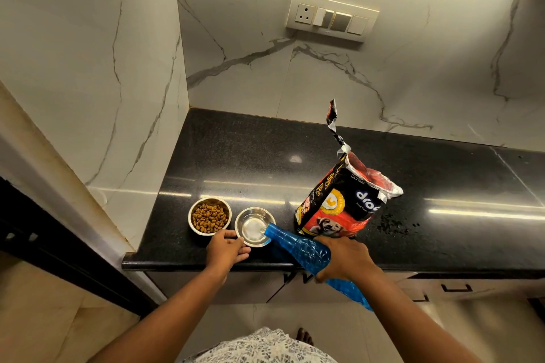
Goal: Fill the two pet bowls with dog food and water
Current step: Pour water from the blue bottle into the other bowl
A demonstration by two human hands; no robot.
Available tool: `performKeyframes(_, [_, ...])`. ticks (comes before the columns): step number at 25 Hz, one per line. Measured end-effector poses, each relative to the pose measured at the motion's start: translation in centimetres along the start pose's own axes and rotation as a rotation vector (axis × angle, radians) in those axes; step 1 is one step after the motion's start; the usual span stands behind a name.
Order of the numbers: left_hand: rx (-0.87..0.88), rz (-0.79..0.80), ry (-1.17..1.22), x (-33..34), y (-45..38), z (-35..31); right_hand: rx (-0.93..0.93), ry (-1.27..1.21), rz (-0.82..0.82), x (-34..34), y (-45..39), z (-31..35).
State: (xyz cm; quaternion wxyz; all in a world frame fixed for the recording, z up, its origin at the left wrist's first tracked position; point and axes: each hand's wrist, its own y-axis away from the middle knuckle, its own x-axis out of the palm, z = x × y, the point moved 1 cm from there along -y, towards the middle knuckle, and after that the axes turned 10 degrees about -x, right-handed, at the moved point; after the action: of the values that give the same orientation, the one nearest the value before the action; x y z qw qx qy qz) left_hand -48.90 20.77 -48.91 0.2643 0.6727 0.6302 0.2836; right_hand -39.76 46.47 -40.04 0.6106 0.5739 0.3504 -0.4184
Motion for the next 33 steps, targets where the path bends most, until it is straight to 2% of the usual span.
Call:
performKeyframes(10, [-0.006,0.016,0.013,-0.1,0.3,0.1,0.002,-0.005,-0.005,0.3,0.2,0.0])
performKeyframes(15, [-0.062,0.044,0.004,-0.6,0.1,0.9,0.023,-0.075,-0.02,1.1,0.5,-0.3])
performKeyframes(23, [-0.086,0.091,-0.143,-1.0,1.1,1.9,0.051,-0.246,-0.183,2.1,2.0,-0.8])
performKeyframes(27, [0.017,0.171,-0.262,0.7,2.7,1.8,0.053,-0.392,-0.277,2.0,4.0,-2.3])
performKeyframes(33, [0.329,0.374,-0.371,8.4,5.8,0.3,0.124,-0.539,-0.436,2.2,8.2,-5.4])
